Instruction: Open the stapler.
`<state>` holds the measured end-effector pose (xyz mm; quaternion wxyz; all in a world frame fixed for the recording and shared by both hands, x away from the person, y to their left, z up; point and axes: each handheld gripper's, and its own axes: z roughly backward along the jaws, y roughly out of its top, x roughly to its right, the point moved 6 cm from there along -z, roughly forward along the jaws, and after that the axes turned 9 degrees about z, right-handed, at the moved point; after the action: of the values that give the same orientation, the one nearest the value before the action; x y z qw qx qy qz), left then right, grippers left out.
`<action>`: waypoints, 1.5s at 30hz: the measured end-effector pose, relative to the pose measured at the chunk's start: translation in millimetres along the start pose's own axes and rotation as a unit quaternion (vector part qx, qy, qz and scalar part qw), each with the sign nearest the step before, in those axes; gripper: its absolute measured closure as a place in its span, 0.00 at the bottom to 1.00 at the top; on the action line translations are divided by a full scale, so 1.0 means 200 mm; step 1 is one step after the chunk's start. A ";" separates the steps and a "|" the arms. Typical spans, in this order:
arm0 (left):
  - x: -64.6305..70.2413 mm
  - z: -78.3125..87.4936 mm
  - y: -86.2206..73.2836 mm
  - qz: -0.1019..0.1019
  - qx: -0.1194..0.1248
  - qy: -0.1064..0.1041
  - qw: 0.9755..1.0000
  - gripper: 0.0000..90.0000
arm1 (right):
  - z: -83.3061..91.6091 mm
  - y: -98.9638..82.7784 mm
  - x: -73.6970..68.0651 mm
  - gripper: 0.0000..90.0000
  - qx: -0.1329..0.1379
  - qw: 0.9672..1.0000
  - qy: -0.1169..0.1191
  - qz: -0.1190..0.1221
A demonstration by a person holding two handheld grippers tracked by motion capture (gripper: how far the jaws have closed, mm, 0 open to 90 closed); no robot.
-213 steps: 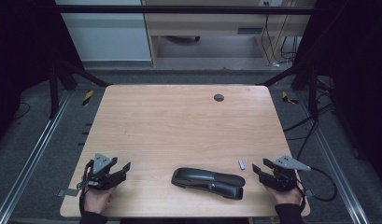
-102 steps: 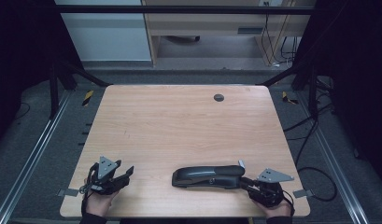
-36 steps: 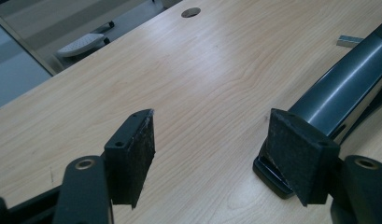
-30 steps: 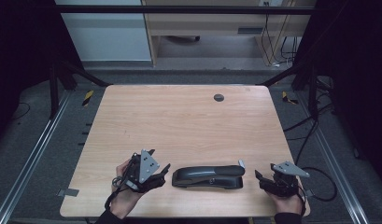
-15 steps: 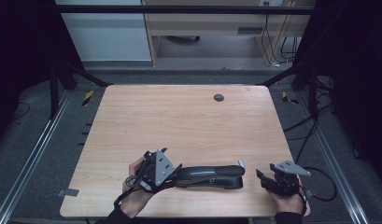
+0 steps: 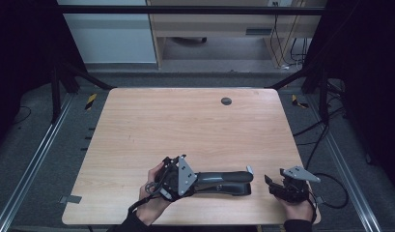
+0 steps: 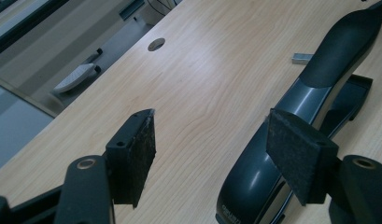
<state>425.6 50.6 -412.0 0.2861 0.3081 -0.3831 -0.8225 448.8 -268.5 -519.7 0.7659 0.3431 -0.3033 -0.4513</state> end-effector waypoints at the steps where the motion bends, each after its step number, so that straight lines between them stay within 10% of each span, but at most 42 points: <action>1: 0.01 0.00 0.01 -0.001 0.000 -0.002 1.000 0.36 | 0.00 0.00 0.00 0.37 0.001 1.000 0.000 -0.001; 45: 0.33 -0.13 0.08 -0.087 -0.020 -0.014 0.996 0.35 | -0.01 0.00 0.02 0.33 -0.001 1.000 -0.005 -0.011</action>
<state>406.0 -16.4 -431.7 0.2146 0.3229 -0.3419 -0.8560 451.3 -271.8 -520.6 0.7598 0.3429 -0.3029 -0.4618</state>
